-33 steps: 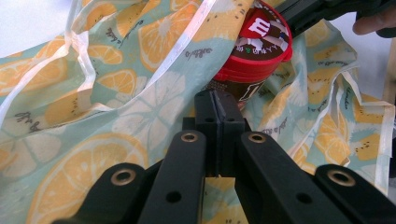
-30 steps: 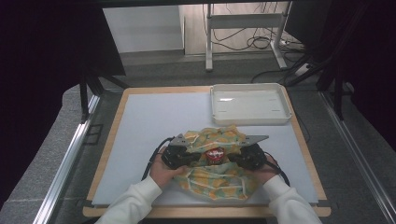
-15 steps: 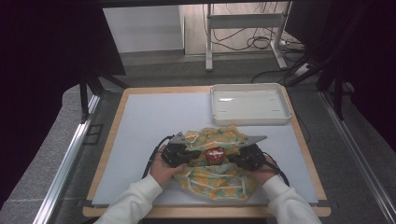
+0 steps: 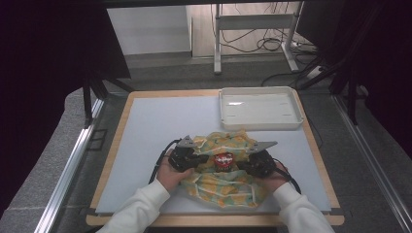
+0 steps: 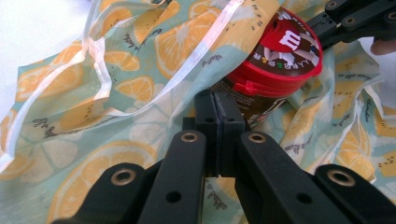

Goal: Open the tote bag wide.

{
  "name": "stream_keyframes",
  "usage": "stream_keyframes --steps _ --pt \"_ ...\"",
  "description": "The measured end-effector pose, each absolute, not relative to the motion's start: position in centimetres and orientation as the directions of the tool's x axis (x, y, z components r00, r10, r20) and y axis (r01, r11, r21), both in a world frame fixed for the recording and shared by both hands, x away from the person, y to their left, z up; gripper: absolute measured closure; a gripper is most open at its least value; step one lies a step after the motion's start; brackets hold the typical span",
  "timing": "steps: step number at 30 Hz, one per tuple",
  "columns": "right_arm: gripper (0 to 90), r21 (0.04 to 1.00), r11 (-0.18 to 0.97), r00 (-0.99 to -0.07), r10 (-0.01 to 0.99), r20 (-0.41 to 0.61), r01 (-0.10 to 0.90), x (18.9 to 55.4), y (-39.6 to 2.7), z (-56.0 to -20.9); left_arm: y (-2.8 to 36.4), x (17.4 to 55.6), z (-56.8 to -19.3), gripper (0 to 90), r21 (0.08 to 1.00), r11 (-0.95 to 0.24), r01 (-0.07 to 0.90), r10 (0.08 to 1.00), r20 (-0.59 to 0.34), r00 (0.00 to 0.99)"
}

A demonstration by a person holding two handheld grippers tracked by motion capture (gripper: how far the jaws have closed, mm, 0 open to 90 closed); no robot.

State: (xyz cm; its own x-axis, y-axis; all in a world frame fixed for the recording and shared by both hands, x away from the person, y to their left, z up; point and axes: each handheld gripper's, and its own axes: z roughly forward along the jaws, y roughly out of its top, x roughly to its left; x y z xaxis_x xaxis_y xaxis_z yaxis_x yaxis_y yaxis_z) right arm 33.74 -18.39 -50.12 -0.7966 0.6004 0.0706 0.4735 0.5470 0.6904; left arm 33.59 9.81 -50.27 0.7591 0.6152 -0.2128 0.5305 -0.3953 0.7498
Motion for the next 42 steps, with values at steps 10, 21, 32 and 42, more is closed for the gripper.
stream_keyframes --steps 10,21,32,42 --pt "88.8 0.683 0.557 -0.799 0.597 0.066 0.472 33.8 -18.4 -50.3 9.8 34.1 -50.4 90.0 0.748 -0.39 0.537 0.625 -0.214 0.751" --pt "88.7 0.675 0.565 -0.802 0.594 0.067 0.475 33.7 -18.3 -50.4 9.9 34.9 -50.7 90.0 0.745 -0.375 0.552 0.641 -0.223 0.735" --pt "88.8 0.663 0.577 -0.806 0.589 0.068 0.477 33.7 -18.2 -50.6 9.7 36.5 -51.1 90.0 0.737 -0.359 0.572 0.668 -0.225 0.71" --pt "88.7 0.646 0.595 -0.814 0.576 0.071 0.477 33.6 -18.0 -51.0 9.6 38.1 -51.9 90.0 0.721 -0.346 0.6 0.69 -0.238 0.684"
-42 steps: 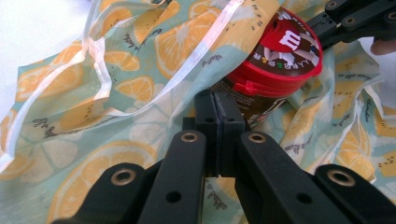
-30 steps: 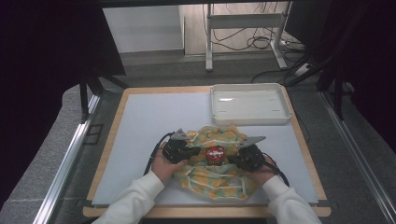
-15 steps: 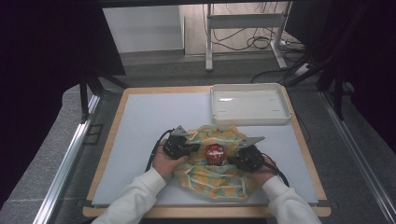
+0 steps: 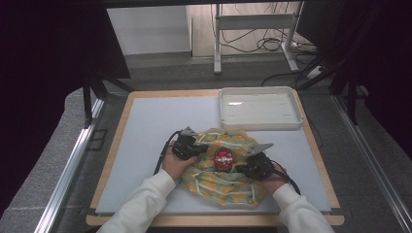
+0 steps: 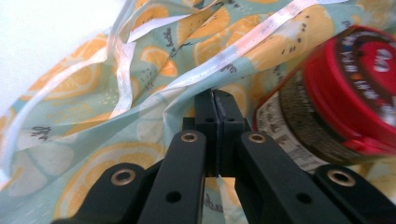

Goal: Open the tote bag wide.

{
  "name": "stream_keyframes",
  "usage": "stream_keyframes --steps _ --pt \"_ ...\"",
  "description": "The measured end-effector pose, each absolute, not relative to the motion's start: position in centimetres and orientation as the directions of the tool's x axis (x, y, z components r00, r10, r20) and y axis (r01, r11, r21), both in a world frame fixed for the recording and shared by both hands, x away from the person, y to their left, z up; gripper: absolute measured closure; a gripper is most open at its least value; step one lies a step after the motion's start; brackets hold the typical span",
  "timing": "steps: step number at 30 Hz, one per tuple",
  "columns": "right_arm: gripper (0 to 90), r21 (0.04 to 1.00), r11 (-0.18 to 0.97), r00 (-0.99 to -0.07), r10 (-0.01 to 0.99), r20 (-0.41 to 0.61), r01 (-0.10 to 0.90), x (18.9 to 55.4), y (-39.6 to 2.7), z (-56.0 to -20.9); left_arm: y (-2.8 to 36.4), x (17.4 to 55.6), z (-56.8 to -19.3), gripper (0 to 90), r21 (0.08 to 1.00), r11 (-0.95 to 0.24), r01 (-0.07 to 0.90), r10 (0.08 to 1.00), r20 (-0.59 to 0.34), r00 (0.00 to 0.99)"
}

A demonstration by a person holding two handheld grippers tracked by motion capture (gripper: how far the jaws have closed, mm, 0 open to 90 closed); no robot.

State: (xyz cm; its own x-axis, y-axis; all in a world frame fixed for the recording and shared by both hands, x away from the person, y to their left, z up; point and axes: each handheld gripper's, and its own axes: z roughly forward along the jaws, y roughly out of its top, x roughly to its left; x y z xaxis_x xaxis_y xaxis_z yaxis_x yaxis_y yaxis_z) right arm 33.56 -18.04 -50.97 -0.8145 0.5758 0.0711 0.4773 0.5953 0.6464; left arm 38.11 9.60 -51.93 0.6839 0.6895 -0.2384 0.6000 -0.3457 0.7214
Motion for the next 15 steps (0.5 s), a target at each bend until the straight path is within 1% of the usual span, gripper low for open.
stream_keyframes --steps 3,15 --pt "88.7 0.636 0.605 -0.818 0.571 0.073 0.479 33.5 -18.0 -51.1 9.5 38.6 -52.3 90.0 0.711 -0.337 0.617 0.693 -0.256 0.674" --pt "88.7 0.619 0.624 -0.827 0.556 0.077 0.477 33.3 -17.9 -51.4 9.5 40.0 -53.3 90.0 0.68 -0.338 0.651 0.723 -0.254 0.642"
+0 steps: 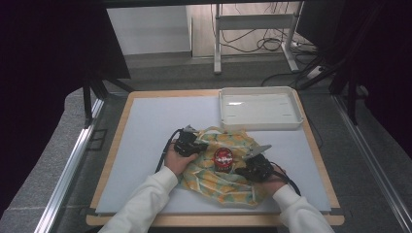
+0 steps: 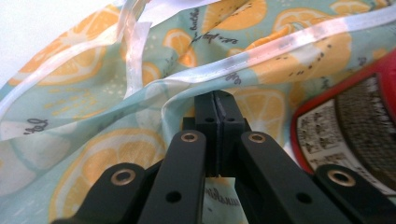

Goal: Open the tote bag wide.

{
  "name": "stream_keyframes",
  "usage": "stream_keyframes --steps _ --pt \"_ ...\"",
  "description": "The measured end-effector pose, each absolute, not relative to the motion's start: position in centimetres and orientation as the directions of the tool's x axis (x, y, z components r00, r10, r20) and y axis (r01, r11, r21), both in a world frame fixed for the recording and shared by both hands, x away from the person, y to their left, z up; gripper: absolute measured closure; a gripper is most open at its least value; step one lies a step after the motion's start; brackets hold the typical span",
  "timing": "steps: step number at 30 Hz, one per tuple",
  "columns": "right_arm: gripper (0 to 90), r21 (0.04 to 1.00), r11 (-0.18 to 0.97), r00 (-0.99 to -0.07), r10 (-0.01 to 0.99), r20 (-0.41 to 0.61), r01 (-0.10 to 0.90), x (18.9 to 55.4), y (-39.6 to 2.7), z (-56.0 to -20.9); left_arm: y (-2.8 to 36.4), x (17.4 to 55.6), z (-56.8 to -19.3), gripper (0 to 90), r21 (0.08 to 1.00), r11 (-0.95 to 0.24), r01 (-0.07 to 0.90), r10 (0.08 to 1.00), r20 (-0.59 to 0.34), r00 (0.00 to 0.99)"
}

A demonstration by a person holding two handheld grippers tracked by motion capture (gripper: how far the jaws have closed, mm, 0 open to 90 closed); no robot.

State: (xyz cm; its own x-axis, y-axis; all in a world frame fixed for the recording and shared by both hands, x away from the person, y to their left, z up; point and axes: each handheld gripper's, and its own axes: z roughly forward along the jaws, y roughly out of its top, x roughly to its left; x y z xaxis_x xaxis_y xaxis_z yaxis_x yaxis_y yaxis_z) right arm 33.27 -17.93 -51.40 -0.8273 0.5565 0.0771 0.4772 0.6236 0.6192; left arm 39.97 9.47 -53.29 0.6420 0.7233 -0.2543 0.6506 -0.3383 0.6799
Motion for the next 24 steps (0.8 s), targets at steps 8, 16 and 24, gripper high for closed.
stream_keyframes --steps 8,16,24 --pt "88.8 0.602 0.641 -0.835 0.544 0.08 0.476 33.02 -17.84 -51.68 9.39 40.15 -53.66 90.0 0.667 -0.337 0.664 0.728 -0.262 0.633" --pt "88.7 0.601 0.639 -0.835 0.542 0.09 0.48 32.95 -17.97 -51.7 9.48 40.12 -53.65 90.0 0.665 -0.343 0.663 0.723 -0.263 0.638" --pt "88.8 0.615 0.627 -0.827 0.557 0.075 0.478 32.95 -18.16 -51.51 9.43 39.76 -53.16 90.0 0.673 -0.338 0.658 0.712 -0.275 0.647"
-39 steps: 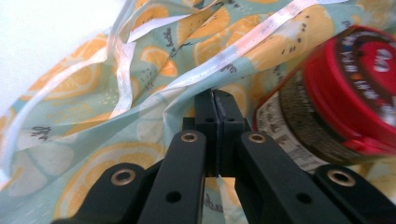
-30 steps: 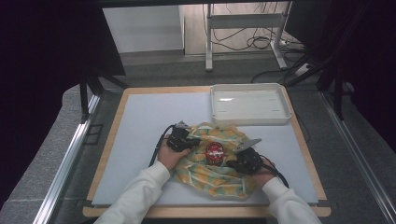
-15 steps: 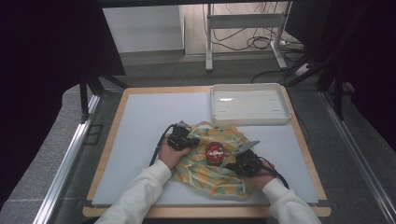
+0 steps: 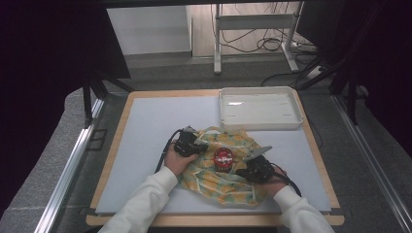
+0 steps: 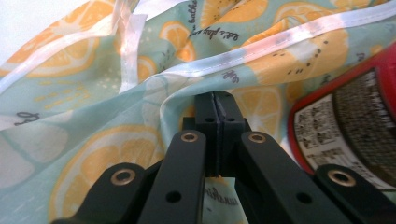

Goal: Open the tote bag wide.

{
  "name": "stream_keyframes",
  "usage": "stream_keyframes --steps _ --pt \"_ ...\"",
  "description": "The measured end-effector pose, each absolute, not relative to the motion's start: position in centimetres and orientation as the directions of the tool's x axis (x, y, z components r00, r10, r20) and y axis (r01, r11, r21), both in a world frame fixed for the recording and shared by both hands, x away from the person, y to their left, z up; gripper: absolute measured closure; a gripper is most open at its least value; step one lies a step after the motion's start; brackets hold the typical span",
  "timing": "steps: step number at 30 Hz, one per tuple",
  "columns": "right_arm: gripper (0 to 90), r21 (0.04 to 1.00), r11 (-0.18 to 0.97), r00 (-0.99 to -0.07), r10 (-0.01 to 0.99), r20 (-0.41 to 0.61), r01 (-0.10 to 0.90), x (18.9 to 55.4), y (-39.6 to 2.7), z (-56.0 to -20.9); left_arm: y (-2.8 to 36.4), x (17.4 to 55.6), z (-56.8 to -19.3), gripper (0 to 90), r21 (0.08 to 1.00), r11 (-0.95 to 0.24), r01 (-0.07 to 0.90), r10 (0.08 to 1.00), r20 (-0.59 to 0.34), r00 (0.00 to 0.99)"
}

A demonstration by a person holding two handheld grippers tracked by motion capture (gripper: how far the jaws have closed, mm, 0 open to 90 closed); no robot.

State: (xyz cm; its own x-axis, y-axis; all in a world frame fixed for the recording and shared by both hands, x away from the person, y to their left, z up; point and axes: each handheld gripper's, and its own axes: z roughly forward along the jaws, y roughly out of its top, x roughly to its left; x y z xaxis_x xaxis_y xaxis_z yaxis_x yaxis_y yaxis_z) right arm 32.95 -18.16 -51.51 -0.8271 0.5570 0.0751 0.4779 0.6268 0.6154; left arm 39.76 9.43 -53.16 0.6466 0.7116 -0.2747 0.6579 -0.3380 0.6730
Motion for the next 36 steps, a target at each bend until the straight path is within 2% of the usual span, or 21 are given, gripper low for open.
stream_keyframes --steps 21,36 --pt "88.8 0.708 0.543 -0.801 0.597 0.053 0.451 32.8 -19.3 -49.8 9.8 36.4 -49.5 90.0 0.723 -0.349 0.596 0.62 -0.299 0.726" --pt "88.8 0.74 0.515 -0.801 0.596 0.054 0.433 32.6 -19.8 -49.0 11.0 35.1 -48.5 90.0 0.749 -0.333 0.573 0.621 -0.283 0.731"
